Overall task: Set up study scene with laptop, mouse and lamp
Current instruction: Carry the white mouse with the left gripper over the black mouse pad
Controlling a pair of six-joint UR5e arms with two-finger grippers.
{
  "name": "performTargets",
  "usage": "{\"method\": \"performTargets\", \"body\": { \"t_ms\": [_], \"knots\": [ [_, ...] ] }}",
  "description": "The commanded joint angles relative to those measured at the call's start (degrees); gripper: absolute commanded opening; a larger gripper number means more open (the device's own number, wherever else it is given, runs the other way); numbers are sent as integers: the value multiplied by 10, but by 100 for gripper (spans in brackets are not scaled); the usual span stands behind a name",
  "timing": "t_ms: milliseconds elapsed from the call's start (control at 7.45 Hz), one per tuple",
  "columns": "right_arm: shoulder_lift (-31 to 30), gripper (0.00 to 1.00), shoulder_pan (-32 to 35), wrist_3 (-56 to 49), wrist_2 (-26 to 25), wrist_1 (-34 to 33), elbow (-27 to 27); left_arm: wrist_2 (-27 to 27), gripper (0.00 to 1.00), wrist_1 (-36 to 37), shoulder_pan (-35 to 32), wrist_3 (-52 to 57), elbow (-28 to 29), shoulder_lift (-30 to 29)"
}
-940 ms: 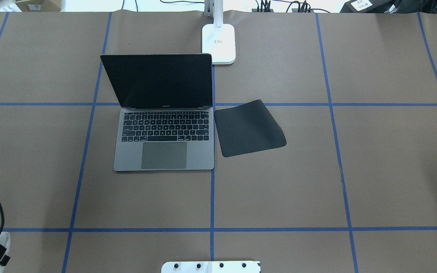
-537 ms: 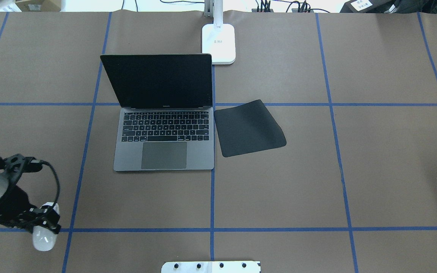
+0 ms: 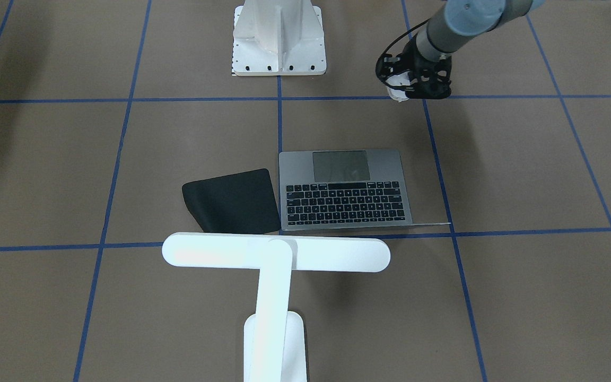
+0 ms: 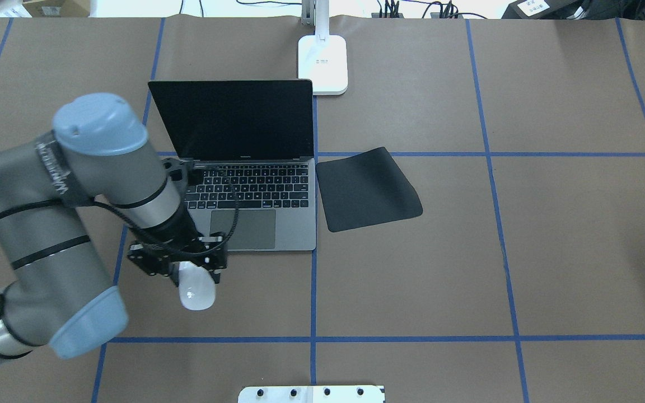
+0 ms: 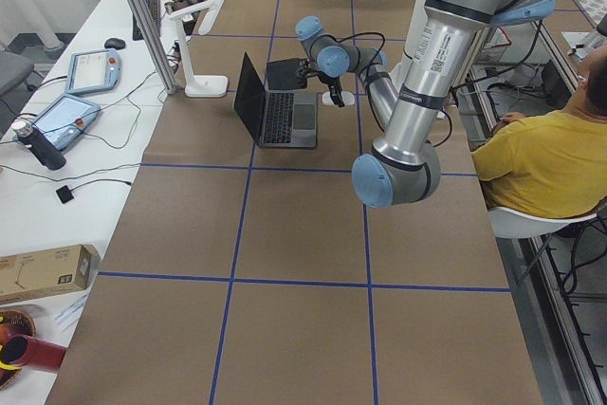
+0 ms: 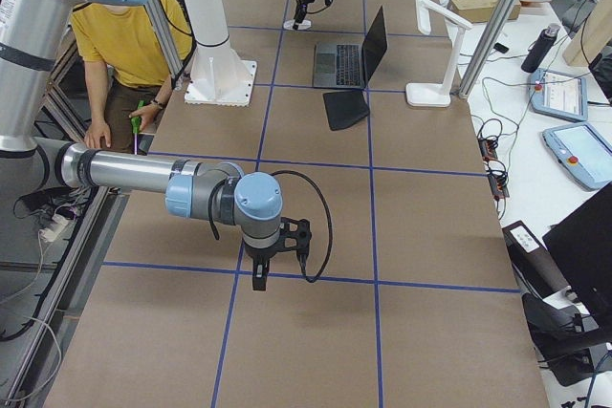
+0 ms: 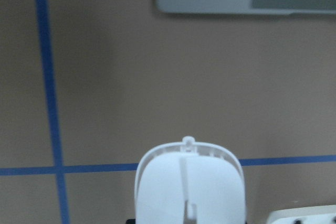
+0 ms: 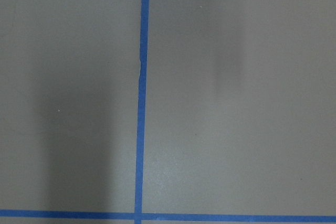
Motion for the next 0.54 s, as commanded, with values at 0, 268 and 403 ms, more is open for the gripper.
{"method": "performTargets", "body": {
  "t_ms": [0, 268, 403],
  "knots": [
    [3, 100, -1, 0, 1, 0, -2, 14, 32, 21, -1, -19, 112, -131],
    [11, 100, -1, 0, 1, 0, -10, 21, 33, -37, -1, -36, 275, -241],
    [11, 100, -1, 0, 1, 0, -13, 23, 33, -138, -1, -68, 371, -273]
  ]
}}
